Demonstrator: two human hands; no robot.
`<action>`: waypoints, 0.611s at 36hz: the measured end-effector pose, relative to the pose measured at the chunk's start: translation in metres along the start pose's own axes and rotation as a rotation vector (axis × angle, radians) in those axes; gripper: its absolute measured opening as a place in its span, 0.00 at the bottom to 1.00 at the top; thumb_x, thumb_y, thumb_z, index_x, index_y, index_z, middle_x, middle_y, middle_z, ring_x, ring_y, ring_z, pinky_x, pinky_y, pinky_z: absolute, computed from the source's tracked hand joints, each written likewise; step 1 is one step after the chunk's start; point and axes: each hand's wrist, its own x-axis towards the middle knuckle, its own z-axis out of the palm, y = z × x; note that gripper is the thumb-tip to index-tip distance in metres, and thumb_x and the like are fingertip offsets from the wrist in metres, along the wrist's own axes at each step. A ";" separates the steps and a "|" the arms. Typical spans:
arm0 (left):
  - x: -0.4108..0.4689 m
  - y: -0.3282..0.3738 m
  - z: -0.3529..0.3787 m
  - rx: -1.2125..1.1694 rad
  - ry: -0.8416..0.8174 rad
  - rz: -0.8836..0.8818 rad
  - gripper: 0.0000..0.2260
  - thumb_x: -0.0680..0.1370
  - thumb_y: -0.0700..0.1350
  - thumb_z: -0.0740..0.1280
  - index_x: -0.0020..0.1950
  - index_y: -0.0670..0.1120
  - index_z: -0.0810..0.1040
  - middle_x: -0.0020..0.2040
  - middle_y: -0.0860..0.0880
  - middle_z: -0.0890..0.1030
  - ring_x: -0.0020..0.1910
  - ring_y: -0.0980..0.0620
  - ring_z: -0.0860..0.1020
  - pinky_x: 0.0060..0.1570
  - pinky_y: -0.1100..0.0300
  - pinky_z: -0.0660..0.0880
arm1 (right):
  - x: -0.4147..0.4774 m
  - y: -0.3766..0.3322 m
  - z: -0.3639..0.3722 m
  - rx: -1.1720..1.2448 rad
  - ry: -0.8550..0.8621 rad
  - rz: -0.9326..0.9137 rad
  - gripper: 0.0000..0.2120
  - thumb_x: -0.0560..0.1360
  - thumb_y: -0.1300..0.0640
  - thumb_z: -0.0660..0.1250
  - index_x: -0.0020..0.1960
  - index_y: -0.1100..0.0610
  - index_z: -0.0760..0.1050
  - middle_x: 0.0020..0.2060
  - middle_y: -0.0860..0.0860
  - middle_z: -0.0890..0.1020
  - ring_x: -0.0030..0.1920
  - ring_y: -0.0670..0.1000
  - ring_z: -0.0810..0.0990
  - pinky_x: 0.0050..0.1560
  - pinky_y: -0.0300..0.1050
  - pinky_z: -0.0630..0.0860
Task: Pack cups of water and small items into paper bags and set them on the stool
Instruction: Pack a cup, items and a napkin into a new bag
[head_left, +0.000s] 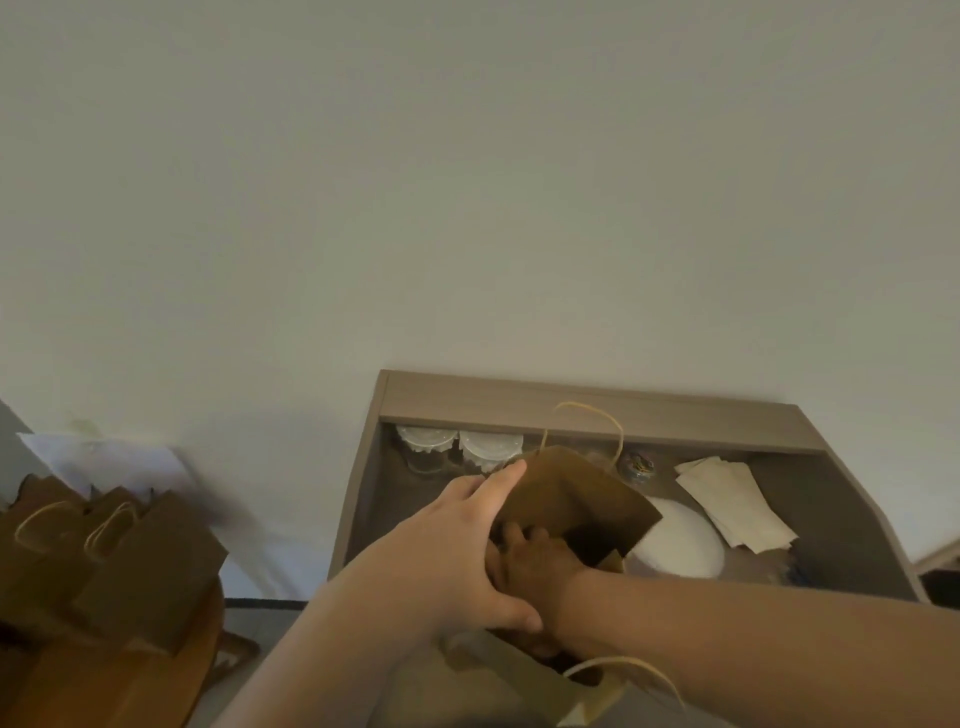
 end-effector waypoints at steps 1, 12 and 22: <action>0.000 0.000 0.001 -0.002 0.003 0.002 0.57 0.68 0.66 0.79 0.80 0.69 0.38 0.82 0.63 0.52 0.80 0.49 0.62 0.76 0.50 0.68 | 0.002 0.000 0.003 0.020 0.005 -0.007 0.42 0.77 0.48 0.74 0.82 0.49 0.52 0.74 0.61 0.62 0.70 0.67 0.68 0.70 0.65 0.72; 0.002 0.002 0.009 0.005 0.032 0.034 0.55 0.70 0.63 0.78 0.80 0.70 0.39 0.81 0.59 0.57 0.76 0.50 0.69 0.71 0.52 0.73 | 0.007 0.006 0.016 0.097 0.027 0.034 0.45 0.77 0.44 0.73 0.83 0.47 0.49 0.75 0.59 0.59 0.70 0.66 0.68 0.68 0.62 0.74; 0.000 0.002 0.006 0.025 0.017 0.001 0.55 0.70 0.65 0.78 0.80 0.71 0.38 0.81 0.58 0.59 0.75 0.52 0.69 0.72 0.53 0.72 | -0.006 0.008 0.019 0.173 0.010 0.079 0.45 0.76 0.42 0.73 0.82 0.44 0.48 0.76 0.58 0.59 0.70 0.65 0.70 0.68 0.63 0.74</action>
